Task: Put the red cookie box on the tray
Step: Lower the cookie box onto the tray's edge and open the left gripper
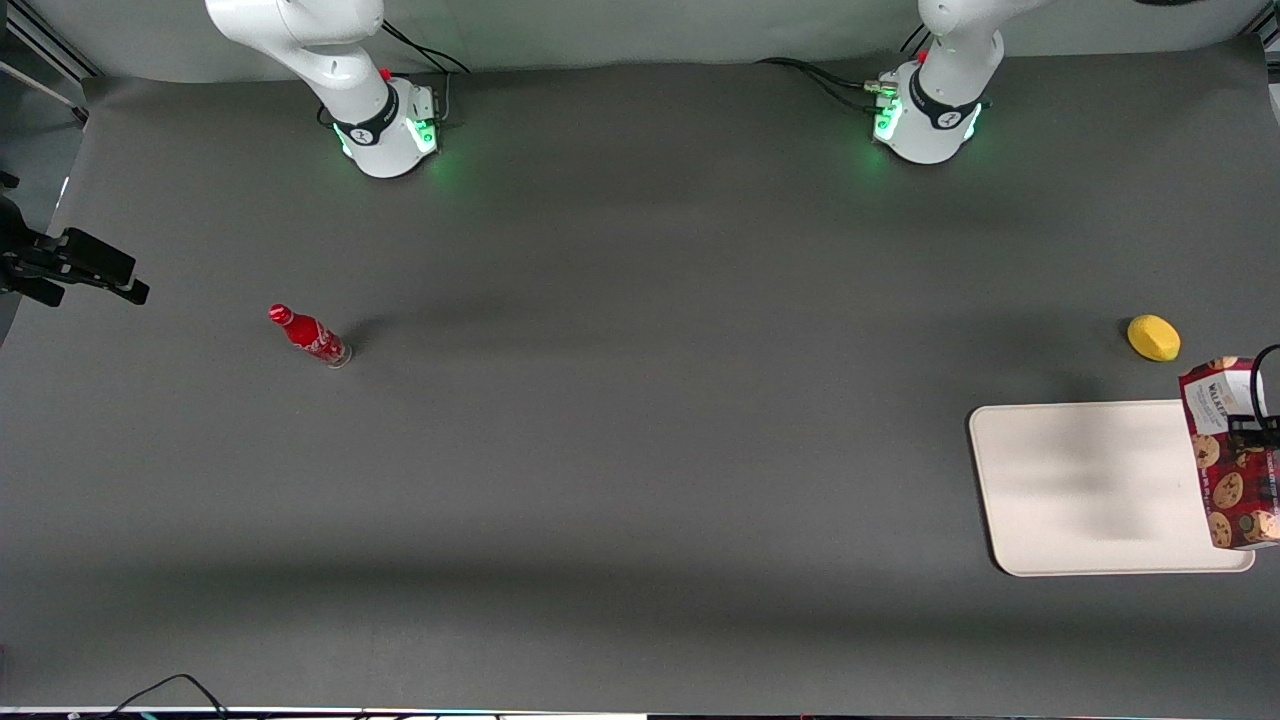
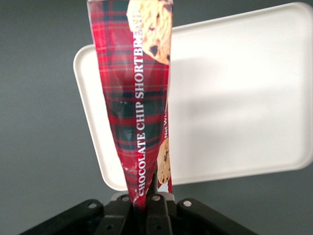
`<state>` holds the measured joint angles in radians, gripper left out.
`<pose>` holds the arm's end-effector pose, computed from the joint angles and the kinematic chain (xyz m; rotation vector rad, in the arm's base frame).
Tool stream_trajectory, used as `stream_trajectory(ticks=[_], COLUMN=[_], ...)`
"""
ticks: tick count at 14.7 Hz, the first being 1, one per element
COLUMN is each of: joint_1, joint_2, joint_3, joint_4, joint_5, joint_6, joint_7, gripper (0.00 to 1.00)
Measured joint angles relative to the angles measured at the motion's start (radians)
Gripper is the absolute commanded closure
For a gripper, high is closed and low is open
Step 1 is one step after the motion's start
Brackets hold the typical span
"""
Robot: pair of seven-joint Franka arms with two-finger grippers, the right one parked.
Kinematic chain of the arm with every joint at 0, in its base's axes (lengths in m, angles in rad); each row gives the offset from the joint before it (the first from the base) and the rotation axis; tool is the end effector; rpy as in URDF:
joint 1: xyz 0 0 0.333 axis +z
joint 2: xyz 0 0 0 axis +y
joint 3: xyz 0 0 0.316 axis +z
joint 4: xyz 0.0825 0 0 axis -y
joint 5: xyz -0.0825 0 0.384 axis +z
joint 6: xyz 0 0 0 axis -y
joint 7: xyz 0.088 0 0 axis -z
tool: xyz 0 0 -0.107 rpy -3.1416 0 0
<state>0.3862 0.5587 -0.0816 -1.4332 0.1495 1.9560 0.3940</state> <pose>0.6673 0.2308 0.3667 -3.0560 0.2087 0.0978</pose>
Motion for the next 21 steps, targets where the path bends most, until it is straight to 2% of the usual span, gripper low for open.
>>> stream_trajectory(ticks=[5,17,21], joint_1=[0.059,0.111,0.116], joint_2=[0.127,0.205,0.206], joint_3=[0.0,0.005,0.005], joint_4=[0.001,0.002,0.002], joint_5=[0.0,0.007,0.008], joint_6=[0.159,0.208,0.208], joint_7=[-0.043,-0.026,0.037], gripper=[1.0,1.0,0.99])
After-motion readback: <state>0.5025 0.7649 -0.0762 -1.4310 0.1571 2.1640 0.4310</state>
